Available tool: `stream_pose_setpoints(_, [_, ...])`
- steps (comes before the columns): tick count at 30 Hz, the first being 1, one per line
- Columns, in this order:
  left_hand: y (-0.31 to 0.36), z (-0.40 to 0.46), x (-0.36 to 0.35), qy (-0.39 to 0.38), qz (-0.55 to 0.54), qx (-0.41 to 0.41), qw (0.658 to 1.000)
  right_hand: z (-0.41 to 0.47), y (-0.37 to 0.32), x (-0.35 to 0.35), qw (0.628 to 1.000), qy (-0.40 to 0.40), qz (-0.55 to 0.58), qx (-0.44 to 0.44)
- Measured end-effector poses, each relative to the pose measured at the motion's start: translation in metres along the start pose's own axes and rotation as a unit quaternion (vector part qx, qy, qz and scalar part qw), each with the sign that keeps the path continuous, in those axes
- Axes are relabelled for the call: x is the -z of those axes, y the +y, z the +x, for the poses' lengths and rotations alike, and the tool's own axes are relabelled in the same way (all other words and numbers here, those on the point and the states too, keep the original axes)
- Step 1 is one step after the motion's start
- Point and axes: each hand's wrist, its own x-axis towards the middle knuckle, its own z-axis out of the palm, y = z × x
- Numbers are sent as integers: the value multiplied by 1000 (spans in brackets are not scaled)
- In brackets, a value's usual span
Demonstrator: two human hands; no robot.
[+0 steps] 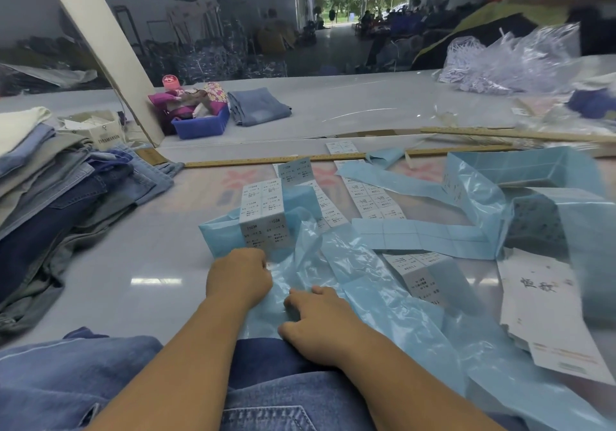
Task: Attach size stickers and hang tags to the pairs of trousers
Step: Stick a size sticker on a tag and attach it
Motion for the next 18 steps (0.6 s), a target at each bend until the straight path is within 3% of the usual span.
stream_pose_setpoints(3, [15,-2,19,72,30,-29,997,-13,-8,14,996,55,36,56])
stream_pose_setpoints(6, [33,-11,32,132,20,-71,988,-39,0,58,962,224,98,121])
stream_pose_setpoints(8, [42,-19,31,117,17,-84,989,-66,30,99,937,341,44,56])
stream_pose_setpoints(9, [46,-22,29,103,15,-87,991,-81,52,119,930,366,-8,-21])
stream_pose_setpoints(11, [52,-25,26,81,9,-93,992,-112,96,148,910,339,-100,-218])
stream_pose_setpoints(13, [55,-26,24,71,0,-99,993,-133,128,155,891,275,-128,-338])
stream_pose_setpoints(18, [58,-30,25,36,-22,-89,995,-143,160,132,892,233,-87,-377])
